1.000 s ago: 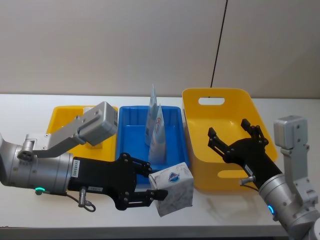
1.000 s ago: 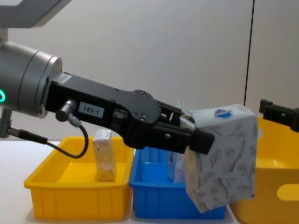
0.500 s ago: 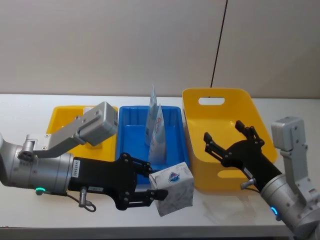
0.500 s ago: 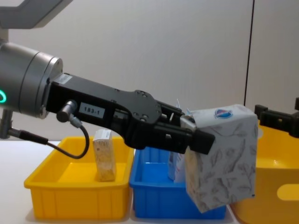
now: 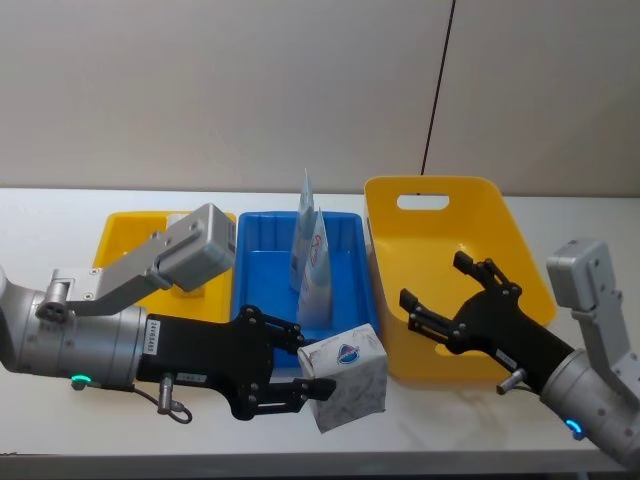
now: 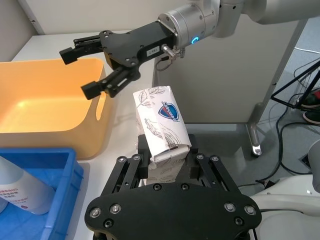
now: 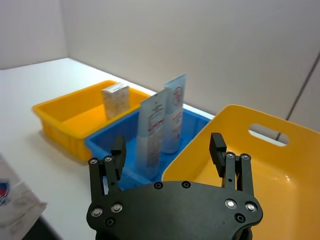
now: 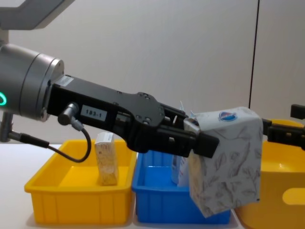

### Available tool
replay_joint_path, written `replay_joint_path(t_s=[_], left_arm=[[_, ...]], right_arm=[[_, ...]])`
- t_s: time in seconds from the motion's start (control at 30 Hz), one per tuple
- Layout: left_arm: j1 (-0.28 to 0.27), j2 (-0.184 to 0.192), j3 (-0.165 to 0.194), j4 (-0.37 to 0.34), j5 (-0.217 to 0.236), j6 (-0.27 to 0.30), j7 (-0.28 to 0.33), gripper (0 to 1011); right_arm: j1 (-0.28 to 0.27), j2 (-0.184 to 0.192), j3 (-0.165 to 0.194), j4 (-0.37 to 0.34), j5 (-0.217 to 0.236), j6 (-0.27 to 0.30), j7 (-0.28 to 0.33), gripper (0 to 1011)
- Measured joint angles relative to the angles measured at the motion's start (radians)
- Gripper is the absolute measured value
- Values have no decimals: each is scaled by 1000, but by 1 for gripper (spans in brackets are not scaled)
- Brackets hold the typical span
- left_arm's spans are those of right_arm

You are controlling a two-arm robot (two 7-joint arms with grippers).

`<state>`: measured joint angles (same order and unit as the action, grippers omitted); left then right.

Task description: Bimanual collaborative sorting of washing and personal care products

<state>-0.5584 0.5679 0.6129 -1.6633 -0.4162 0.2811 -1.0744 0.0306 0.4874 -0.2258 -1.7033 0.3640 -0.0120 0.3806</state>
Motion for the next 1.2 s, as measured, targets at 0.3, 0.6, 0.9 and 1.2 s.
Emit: replay_joint_path(t_s=[0.3, 0.6, 0.9, 1.2], left_arm=[[0, 0, 0, 0, 0, 0, 0, 383], [0, 0, 0, 0, 0, 0, 0, 383], [0, 0, 0, 0, 0, 0, 0, 383], [0, 0, 0, 0, 0, 0, 0, 383]], right_arm=[[22, 76, -11, 20, 35, -26, 142, 1002], [47, 144, -28, 35, 64, -45, 274, 1002], [84, 219, -56, 50, 91, -55, 420, 1002], [135, 290, -101, 65, 109, -33, 574, 1002]])
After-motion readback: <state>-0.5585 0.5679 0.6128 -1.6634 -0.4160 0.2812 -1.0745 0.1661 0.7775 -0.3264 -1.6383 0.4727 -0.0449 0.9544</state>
